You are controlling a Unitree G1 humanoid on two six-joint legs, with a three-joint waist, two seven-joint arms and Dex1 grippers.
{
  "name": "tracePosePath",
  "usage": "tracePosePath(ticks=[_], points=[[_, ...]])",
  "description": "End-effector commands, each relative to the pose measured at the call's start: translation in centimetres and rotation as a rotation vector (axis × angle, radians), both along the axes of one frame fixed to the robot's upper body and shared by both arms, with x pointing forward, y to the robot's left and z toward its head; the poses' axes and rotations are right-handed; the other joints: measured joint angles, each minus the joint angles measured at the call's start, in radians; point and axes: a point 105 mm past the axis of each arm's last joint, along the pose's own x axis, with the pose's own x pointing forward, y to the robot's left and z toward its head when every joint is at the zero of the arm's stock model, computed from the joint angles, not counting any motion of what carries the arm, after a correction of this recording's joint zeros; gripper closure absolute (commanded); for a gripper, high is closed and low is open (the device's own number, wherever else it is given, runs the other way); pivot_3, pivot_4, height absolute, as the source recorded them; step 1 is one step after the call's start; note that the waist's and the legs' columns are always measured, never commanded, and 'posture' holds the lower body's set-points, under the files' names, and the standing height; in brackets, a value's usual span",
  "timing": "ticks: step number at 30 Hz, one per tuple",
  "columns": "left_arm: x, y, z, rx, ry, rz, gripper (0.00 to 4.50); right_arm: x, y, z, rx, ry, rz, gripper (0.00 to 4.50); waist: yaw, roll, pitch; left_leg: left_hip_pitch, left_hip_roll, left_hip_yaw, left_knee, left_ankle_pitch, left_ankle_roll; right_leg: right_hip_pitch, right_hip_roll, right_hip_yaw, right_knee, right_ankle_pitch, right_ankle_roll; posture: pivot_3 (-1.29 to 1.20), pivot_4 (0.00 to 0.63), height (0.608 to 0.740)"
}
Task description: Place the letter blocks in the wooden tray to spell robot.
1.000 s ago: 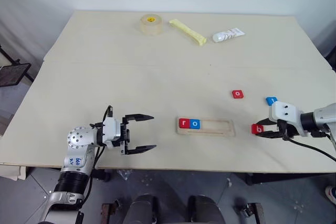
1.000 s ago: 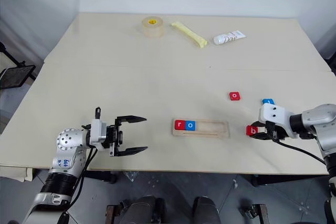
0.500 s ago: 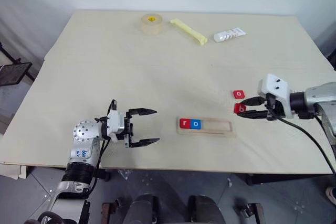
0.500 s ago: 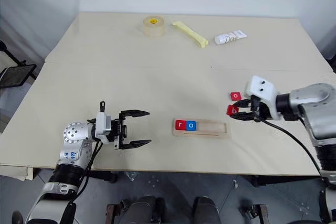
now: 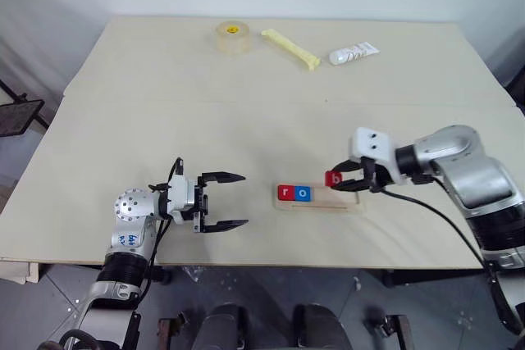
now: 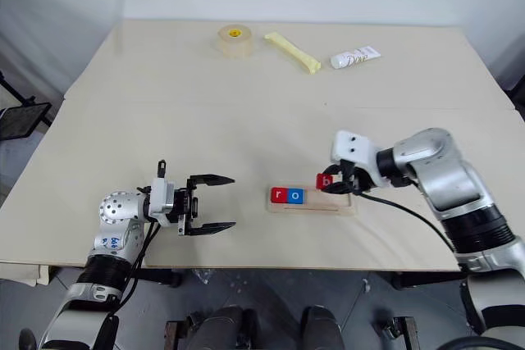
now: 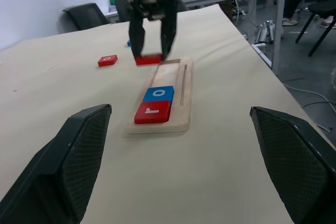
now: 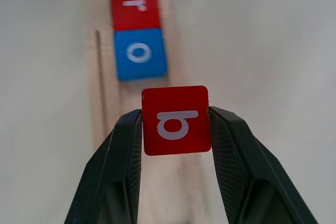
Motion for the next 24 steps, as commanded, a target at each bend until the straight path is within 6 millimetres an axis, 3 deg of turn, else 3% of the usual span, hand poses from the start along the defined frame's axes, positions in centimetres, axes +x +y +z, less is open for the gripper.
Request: tracePosePath(ticks=[1,13,24], points=[[0.1,0.3,0.5,-0.013,-0.028,0.018,0.0,0.3,0.5,1.1,-0.016,-0.057,-0.004,3.03,0.003,0.0,0.0,0.0,0.0,-0.001,0.0,0.0,0.0,0.0,0.0,-0.001,0.0,0.0,0.0,0.0,0.15,0.74],[-0.3,0.0,0.1,-0.024,-0.028,0.027,0.0,-1.0,1.9,0.3,-0.058,-0.018,0.027,3.03,-0.001,0.0,0.0,0.0,-0.001,-0.001,0.0,0.0,0.0,0.0,-0.001,-0.002,0.001,0.0,0.0,0.0,0.15,0.74],[-0.4,-0.1,0.1,-0.033,-0.027,0.032,0.0,-1.0,1.4,-0.6,-0.096,0.002,0.014,3.03,-0.002,0.0,0.0,0.0,-0.001,-0.001,0.0,0.0,0.0,0.0,-0.001,-0.002,0.001,0.0,0.0,0.0,0.15,0.74]])
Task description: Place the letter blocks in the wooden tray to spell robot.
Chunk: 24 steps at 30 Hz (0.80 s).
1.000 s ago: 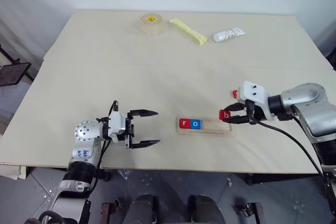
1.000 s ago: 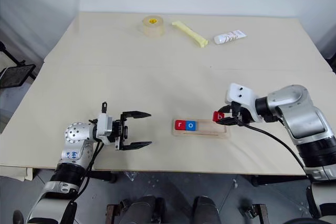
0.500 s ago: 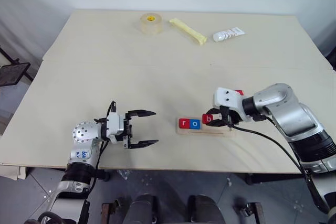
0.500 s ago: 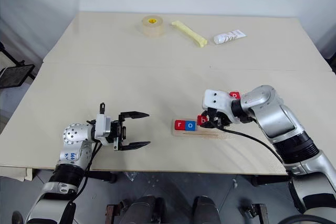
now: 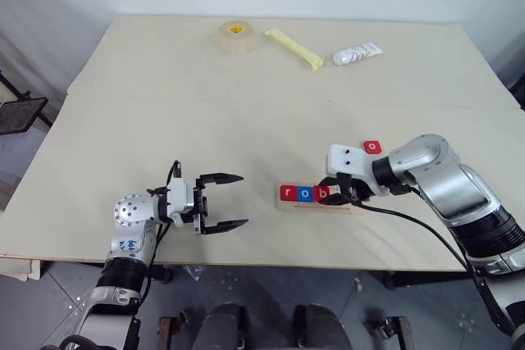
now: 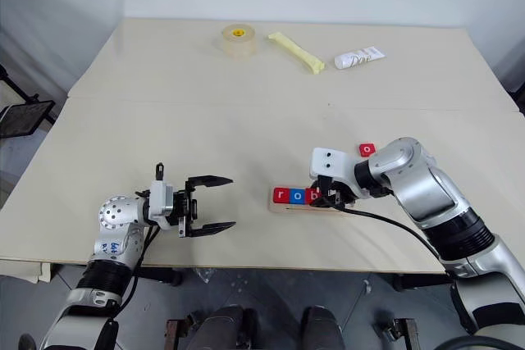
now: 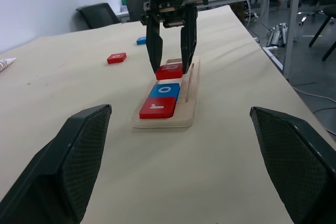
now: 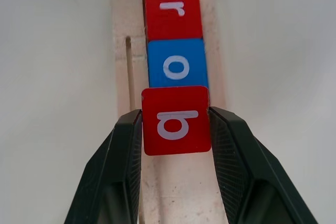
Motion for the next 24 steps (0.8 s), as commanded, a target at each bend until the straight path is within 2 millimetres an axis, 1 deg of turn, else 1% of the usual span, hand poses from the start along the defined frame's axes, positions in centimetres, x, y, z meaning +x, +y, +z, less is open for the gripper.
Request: tracePosePath(ticks=[1,2,5,6,10,11,17,24], points=[[-0.2,-0.2,0.4,-0.008,-0.033,-0.004,0.0,0.0,-0.3,0.3,-0.018,-0.026,0.006,3.03,0.0,0.0,0.0,0.0,0.0,0.0,0.0,0.0,0.0,0.0,0.0,0.0,0.0,0.0,0.0,0.0,0.15,0.74],[-0.2,-0.2,0.4,-0.008,-0.033,-0.004,0.0,0.0,-0.4,0.2,-0.025,-0.026,0.008,3.03,0.0,0.0,0.0,0.0,0.0,0.0,0.0,0.0,0.0,0.0,0.0,0.0,0.0,0.0,0.0,0.0,0.15,0.74],[-0.2,-0.3,0.4,-0.01,-0.035,-0.002,0.0,0.1,-0.5,0.3,-0.031,-0.032,0.007,1.98,0.0,0.0,0.0,0.0,0.0,0.0,0.0,0.0,0.0,0.0,0.0,0.0,0.0,0.0,0.0,0.0,0.15,0.74],[-0.2,-0.3,0.4,-0.01,-0.035,-0.002,0.0,0.1,-0.5,0.4,-0.028,-0.035,0.006,1.68,0.0,0.0,0.0,0.0,0.0,0.0,0.0,0.0,0.0,0.0,0.0,0.0,0.0,0.0,0.0,0.0,0.15,0.74],[-0.1,-0.4,0.5,-0.012,-0.036,-0.002,0.0,0.2,-0.3,1.2,-0.015,-0.05,0.006,0.25,0.0,0.0,0.0,0.0,0.0,0.0,0.0,0.0,0.0,0.0,0.0,0.0,0.0,0.0,0.0,0.0,0.15,0.74],[0.0,-0.4,0.5,-0.012,-0.035,-0.002,0.0,0.1,-0.3,1.3,-0.012,-0.051,0.009,0.04,0.0,0.0,0.0,0.0,0.0,0.0,0.0,0.0,0.0,0.0,0.0,0.0,0.0,0.0,0.0,0.0,0.15,0.74],[0.1,-0.6,0.5,-0.015,-0.035,-0.008,0.0,-0.5,-0.6,1.7,0.0,-0.047,0.003,0.04,0.001,0.0,0.0,0.0,0.0,0.0,0.0,0.0,0.0,0.0,0.0,0.0,0.0,0.0,0.0,0.0,0.15,0.74],[0.3,-0.8,0.5,-0.018,-0.034,-0.015,0.0,-2.1,-1.6,2.4,0.077,-0.027,-0.034,0.04,0.002,0.0,0.0,0.0,0.0,0.0,0.0,0.0,0.0,0.0,0.0,0.0,0.0,0.0,0.0,0.0,0.15,0.74]])
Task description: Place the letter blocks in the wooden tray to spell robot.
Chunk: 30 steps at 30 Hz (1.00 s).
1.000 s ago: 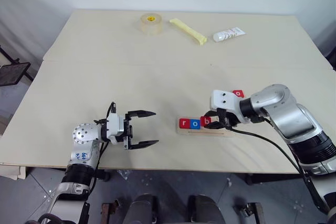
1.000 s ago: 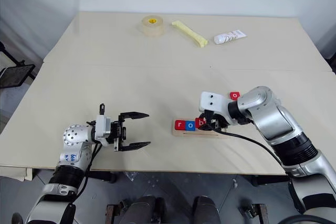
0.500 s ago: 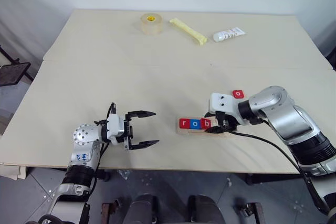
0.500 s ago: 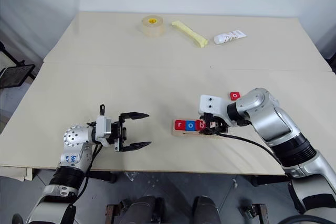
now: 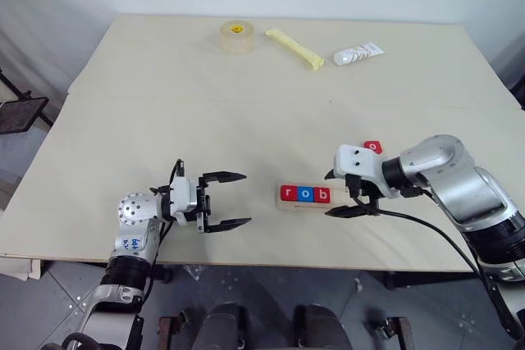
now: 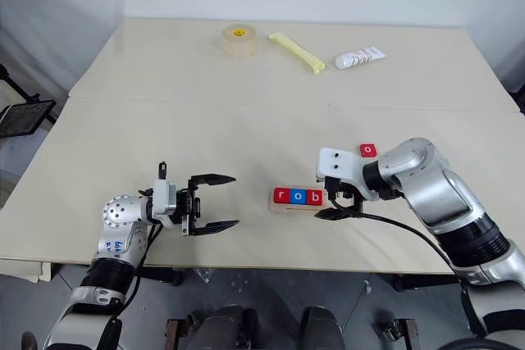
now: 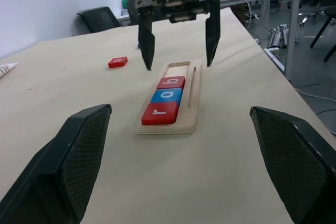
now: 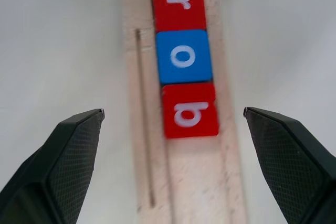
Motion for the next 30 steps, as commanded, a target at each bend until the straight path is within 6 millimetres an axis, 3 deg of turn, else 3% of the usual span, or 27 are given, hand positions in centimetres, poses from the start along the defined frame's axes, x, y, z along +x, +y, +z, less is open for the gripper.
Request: tracePosePath(ticks=[1,9,11,14,17,30], points=[[0.0,-0.1,0.3,-0.011,-0.019,-0.003,0.0,-0.7,-1.2,1.6,0.072,-0.038,-0.061,0.04,0.0,0.0,0.0,0.0,0.0,0.0,0.0,0.0,0.0,0.0,0.0,0.0,0.0,0.0,0.0,0.0,0.15,0.74],[0.2,-0.2,0.1,-0.003,-0.002,-0.016,0.0,-2.0,-12.5,1.5,0.244,-0.161,-0.565,0.04,0.026,-0.001,0.0,0.0,-0.003,-0.001,0.0,0.0,0.001,0.002,-0.003,-0.001,0.0,0.0,0.0,0.0,0.15,0.74],[0.3,-0.3,0.2,-0.004,-0.001,-0.016,0.0,-2.6,-13.9,1.4,0.284,-0.176,-0.614,0.04,0.026,-0.001,0.0,0.001,-0.003,-0.001,0.0,0.0,0.001,0.003,-0.003,-0.002,-0.001,0.0,0.0,0.0,0.15,0.74],[0.4,-0.3,0.2,-0.003,0.003,-0.021,0.0,-3.2,-15.2,1.4,0.338,-0.214,-0.617,0.04,0.025,-0.001,0.0,0.001,-0.003,0.0,0.0,0.0,0.001,0.003,-0.003,-0.001,-0.001,0.0,0.0,0.0,0.15,0.74],[0.7,-0.5,0.3,0.001,0.007,-0.036,0.0,-4.0,-17.8,1.0,0.416,-0.252,-0.651,0.04,0.024,-0.001,0.0,0.002,-0.003,0.001,0.0,0.0,0.001,0.003,-0.002,-0.001,-0.001,0.0,0.0,0.0,0.15,0.74],[1.0,0.0,0.4,0.012,0.002,-0.041,0.0,-4.5,-20.2,1.9,0.517,-0.295,-0.679,0.04,0.025,-0.001,0.0,0.002,-0.002,0.003,-0.001,0.0,0.001,0.003,-0.002,-0.001,-0.002,0.0,0.0,0.0,0.15,0.74]])
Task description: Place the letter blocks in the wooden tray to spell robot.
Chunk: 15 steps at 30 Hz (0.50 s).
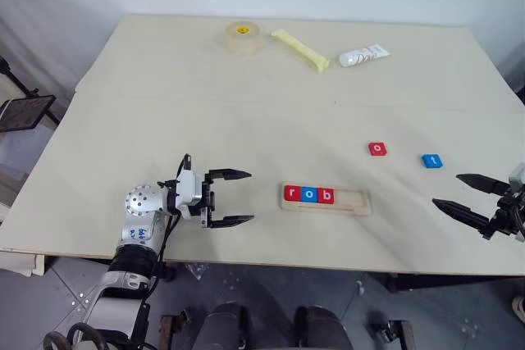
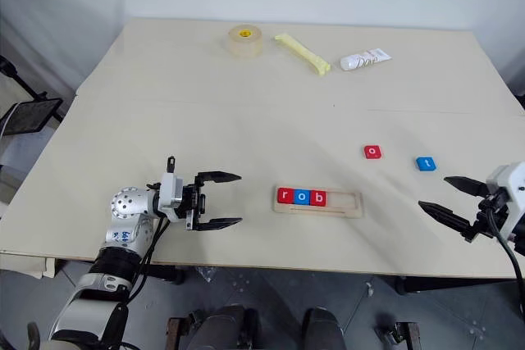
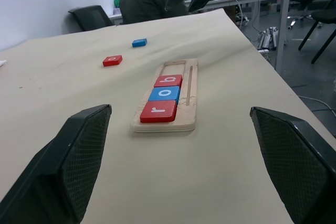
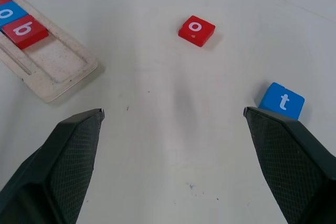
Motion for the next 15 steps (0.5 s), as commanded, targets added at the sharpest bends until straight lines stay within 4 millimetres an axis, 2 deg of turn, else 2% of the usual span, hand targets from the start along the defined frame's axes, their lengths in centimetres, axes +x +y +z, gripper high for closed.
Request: tracePosePath(ticks=[1,7,15], points=[[0.1,0.5,0.5,-0.002,-0.03,0.01,0.0,-0.3,-1.3,1.5,0.001,-0.034,-0.055,0.04,0.001,0.0,0.0,0.0,0.0,0.0,0.0,0.0,0.0,0.0,0.0,0.0,0.0,0.0,0.0,0.0,0.15,0.74],[0.2,0.6,0.5,-0.003,-0.034,0.016,0.0,-0.3,-2.3,1.0,0.003,0.011,-0.139,0.04,0.0,0.0,0.0,0.0,0.0,0.0,0.0,0.0,0.0,0.0,0.0,0.0,0.0,0.0,0.0,0.0,0.15,0.74],[0.3,0.6,0.5,-0.002,-0.04,0.015,0.0,-0.4,-2.3,1.5,0.012,-0.006,-0.147,0.04,0.0,0.0,0.0,0.0,0.0,0.0,0.0,0.0,0.0,0.0,0.0,0.0,-0.001,0.0,0.0,0.0,0.15,0.74]])
